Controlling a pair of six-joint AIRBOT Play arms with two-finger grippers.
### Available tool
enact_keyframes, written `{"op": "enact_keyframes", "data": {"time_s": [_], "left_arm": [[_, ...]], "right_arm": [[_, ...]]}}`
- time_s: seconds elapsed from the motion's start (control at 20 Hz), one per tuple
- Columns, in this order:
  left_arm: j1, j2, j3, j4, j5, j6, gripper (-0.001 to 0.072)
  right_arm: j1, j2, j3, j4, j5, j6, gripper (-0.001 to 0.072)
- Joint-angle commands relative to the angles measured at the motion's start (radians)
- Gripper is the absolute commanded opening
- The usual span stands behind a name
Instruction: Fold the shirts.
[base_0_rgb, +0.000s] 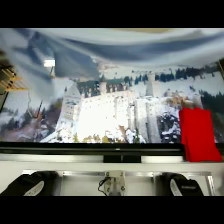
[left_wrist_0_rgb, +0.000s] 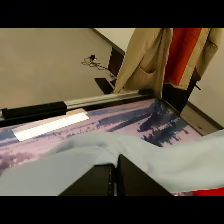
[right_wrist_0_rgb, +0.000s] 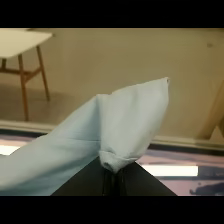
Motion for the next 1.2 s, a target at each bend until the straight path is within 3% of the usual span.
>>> {"op": "enact_keyframes", "data": {"time_s": [0.0, 0.1, 0.2, 0.3, 0.4, 0.5, 0.65, 0.8, 1.0, 1.05, 1.1, 1.15], "left_arm": [[0.001, 0.076, 0.004, 0.105, -0.314, -0.094, 0.0028], [0.001, 0.073, -0.066, 0.119, -0.404, -0.094, 0.0028], [0.001, 0.073, -0.206, 0.118, -0.407, -0.094, 0.0029], [0.000, 0.067, -0.403, 0.117, -0.369, -0.094, 0.0028], [0.000, 0.057, -0.645, 0.108, -0.208, -0.094, 0.0029], [0.000, 0.013, -0.831, 0.042, 0.029, -0.094, 0.0029], [0.000, -0.134, -0.949, -0.105, 0.291, -0.094, 0.0029], [0.000, -0.320, -0.938, -0.247, 0.408, -0.087, 0.0030], [0.005, -0.467, -0.927, -0.352, 0.464, -0.079, 0.0038], [0.017, -0.478, -0.909, -0.351, 0.440, -0.073, 0.0119], [0.045, -0.479, -0.881, -0.351, 0.394, -0.032, 0.0366], [0.086, -0.476, -0.843, -0.350, 0.320, 0.018, 0.0567]], "right_arm": [[0.000, 0.095, 0.015, -0.083, 0.108, 0.014, 0.0056], [0.000, 0.071, -0.001, -0.136, 0.260, 0.015, 0.0056], [0.000, 0.024, -0.058, -0.168, 0.419, 0.026, 0.0057], [0.000, -0.026, -0.191, -0.174, 0.491, 0.026, 0.0057], [0.000, -0.080, -0.377, -0.187, 0.386, 0.024, 0.0057], [0.000, -0.164, -0.511, -0.214, 0.145, 0.023, 0.0057], [0.000, -0.358, -0.534, -0.194, -0.112, 0.182, 0.0057], [0.001, -0.532, -0.534, -0.043, -0.203, 0.346, 0.0057], [0.002, -0.679, -0.534, 0.222, -0.211, 0.336, 0.0057], [0.002, -0.682, -0.534, 0.238, -0.225, 0.326, 0.0109], [-0.003, -0.673, -0.526, 0.234, -0.231, 0.310, 0.0337], [-0.008, -0.659, -0.511, 0.222, -0.227, 0.277, 0.0525]]}}
